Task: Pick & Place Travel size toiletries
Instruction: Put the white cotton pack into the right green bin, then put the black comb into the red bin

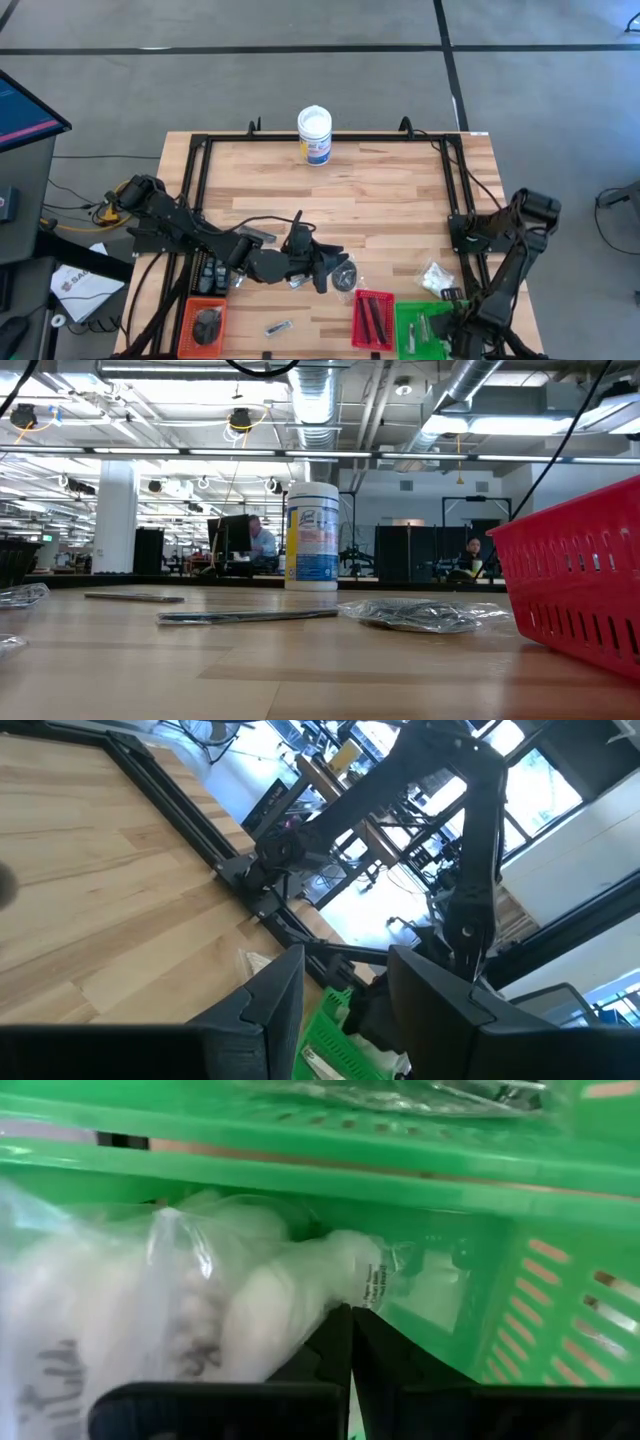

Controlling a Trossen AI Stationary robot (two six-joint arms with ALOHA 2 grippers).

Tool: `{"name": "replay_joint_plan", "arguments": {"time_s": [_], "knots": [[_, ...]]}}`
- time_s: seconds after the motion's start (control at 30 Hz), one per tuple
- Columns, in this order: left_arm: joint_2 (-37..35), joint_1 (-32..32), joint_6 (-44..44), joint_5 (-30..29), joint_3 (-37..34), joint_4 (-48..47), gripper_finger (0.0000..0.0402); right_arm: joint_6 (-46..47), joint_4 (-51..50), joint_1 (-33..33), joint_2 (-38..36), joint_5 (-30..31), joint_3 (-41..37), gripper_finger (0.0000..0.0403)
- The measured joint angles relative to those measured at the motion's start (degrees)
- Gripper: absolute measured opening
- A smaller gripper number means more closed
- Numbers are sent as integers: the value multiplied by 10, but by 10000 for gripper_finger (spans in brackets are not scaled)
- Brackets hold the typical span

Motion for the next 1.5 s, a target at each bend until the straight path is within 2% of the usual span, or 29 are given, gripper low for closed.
{"name": "replay_joint_plan", "arguments": {"time_s": [0.2, 0.37, 0.6, 0.93, 1.07, 1.23, 1.4, 1.5], "knots": [[0, 0, -1, -1, 0, 0, 140, 2, 5, 0, -5, -13, 0, 0], [0, -2, -1, -3, 0, 0, 140, 39, -2, 0, -20, -5, 0, 0], [0, -2, -2, -2, 0, 0, 140, 82, -13, 10, -97, 78, 0, 0], [0, 0, -2, -1, 0, 0, 133, 95, -17, 8, -223, 202, 0, 0], [0, 0, -1, 0, 0, -6, 113, 83, -16, -17, -262, 242, 0, 0], [-4, 11, -3, 4, 0, -61, 70, 19, -6, -74, -300, 244, 0, 0], [-21, 41, -33, 75, 0, -161, 9, -51, 3, -151, -324, 238, 1, 0], [-38, 58, -45, 116, 0, -234, 4, -100, 15, -205, -331, 208, 1, 0]]}}
